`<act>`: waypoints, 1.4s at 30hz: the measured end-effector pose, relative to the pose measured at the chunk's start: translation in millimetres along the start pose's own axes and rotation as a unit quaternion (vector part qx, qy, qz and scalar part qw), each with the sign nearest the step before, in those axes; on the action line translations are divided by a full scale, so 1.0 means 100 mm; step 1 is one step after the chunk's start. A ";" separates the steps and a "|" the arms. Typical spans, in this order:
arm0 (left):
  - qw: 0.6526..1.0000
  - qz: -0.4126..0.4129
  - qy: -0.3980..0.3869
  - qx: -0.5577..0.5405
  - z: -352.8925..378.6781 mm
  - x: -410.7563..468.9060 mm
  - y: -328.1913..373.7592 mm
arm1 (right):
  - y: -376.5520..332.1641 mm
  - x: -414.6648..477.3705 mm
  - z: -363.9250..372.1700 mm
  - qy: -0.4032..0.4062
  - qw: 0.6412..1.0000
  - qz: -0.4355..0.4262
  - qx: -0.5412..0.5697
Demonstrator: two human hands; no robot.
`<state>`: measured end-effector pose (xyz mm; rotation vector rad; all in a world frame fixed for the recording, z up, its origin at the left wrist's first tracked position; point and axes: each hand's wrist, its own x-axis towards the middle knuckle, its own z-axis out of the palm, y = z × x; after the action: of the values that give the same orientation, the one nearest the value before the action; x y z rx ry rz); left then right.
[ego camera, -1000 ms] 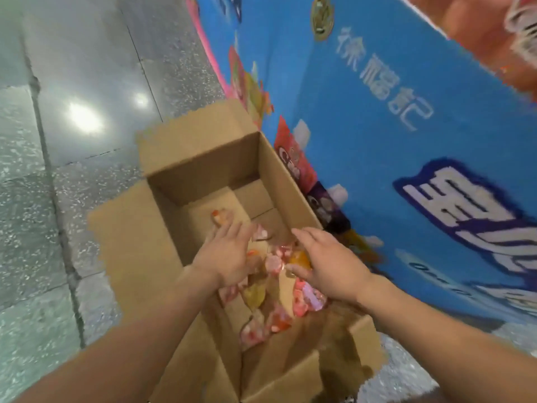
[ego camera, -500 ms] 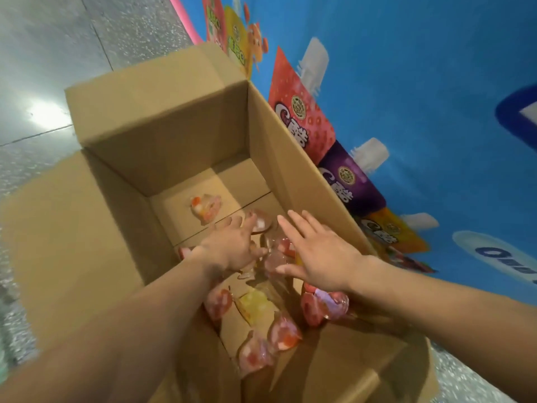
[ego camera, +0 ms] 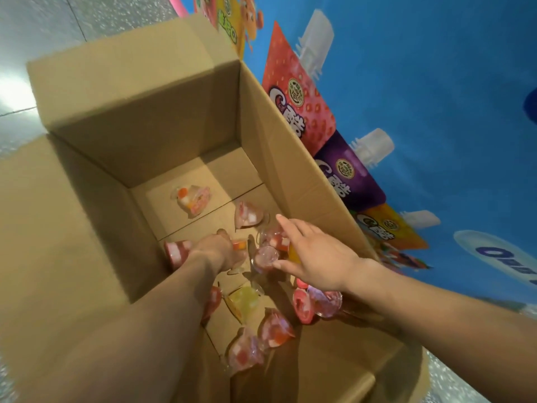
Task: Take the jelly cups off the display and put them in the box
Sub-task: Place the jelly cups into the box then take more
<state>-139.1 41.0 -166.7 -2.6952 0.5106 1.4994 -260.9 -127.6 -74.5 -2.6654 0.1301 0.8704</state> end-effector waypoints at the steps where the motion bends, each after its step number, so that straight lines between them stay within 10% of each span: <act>1: 1.000 -0.002 0.006 0.001 0.03 0.03 -0.01 | 0.01 -0.01 -0.01 0.003 1.000 0.000 0.005; 16: 0.978 -0.057 0.035 -0.198 -0.06 0.14 0.03 | 0.14 -0.12 -0.03 0.028 0.993 0.019 0.112; 29: 0.941 0.177 0.008 -0.289 -0.71 -0.32 -0.01 | 0.18 0.05 -0.02 0.056 0.929 0.139 0.340; 42: 0.913 0.184 0.005 -0.363 -0.80 -0.67 -0.15 | 0.16 -0.06 0.23 -0.036 0.957 0.216 0.192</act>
<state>-102.0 59.9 -69.9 -3.2822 0.5769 2.1294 -281.2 -135.2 -93.3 -2.2659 0.8023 0.9490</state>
